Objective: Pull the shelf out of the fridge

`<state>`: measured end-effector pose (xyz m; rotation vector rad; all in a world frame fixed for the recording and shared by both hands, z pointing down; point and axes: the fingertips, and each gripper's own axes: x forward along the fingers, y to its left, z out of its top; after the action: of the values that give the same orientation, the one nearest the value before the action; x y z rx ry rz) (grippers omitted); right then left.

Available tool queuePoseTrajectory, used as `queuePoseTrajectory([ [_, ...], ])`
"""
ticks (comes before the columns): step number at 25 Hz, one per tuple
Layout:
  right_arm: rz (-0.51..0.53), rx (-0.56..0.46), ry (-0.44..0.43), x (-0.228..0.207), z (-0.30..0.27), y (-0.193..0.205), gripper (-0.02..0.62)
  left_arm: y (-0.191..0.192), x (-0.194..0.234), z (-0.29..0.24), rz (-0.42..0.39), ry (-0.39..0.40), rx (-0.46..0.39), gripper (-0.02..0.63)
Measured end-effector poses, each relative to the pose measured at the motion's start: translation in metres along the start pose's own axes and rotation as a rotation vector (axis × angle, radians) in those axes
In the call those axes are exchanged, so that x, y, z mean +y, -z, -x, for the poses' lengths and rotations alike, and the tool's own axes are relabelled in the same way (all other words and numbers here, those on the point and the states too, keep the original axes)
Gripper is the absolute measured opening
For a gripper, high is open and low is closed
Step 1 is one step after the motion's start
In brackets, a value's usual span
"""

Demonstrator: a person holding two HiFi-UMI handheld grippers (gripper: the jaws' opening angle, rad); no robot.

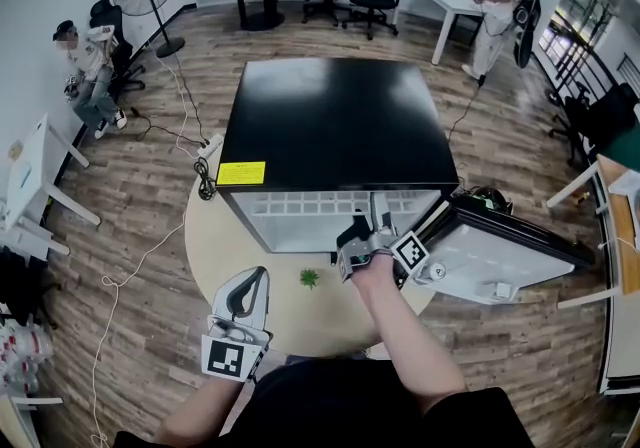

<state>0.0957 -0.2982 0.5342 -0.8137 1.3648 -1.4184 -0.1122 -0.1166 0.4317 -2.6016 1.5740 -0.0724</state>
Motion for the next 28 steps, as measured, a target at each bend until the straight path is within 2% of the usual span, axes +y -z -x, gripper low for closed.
queuePoseTrajectory([
  [3,0.008,0.01,0.013,-0.003,-0.006,0.005,0.557,0.006,-0.001,0.004,0.01,-0.003,0.041,-0.002],
  [6,0.02,0.033,0.029,-0.005,-0.009,0.012,0.505,0.007,0.0,0.006,0.014,-0.009,0.044,-0.002],
  [9,0.065,0.052,0.053,-0.008,-0.011,0.016,0.395,0.008,0.001,0.005,0.016,-0.012,0.038,-0.002],
  [12,0.087,0.045,0.066,-0.009,-0.01,0.015,0.257,0.01,0.002,0.006,0.016,-0.01,0.037,-0.002],
  [15,0.097,0.046,0.056,-0.006,-0.01,0.013,0.178,0.012,0.001,0.006,0.024,-0.011,0.04,-0.002],
  [18,0.124,0.048,0.05,-0.001,-0.012,0.013,0.066,0.012,0.001,0.004,0.027,-0.007,0.042,-0.002],
  [23,0.134,0.052,0.058,0.0,-0.011,0.013,0.047,0.01,-0.001,0.004,0.032,-0.003,0.033,-0.002],
  [26,0.136,0.059,0.064,0.001,-0.011,0.013,0.044,0.004,0.0,0.004,0.021,-0.005,-0.009,-0.002],
  [28,0.139,0.06,0.066,0.002,-0.01,0.013,0.043,0.004,-0.001,0.005,0.024,-0.002,0.003,-0.002],
])
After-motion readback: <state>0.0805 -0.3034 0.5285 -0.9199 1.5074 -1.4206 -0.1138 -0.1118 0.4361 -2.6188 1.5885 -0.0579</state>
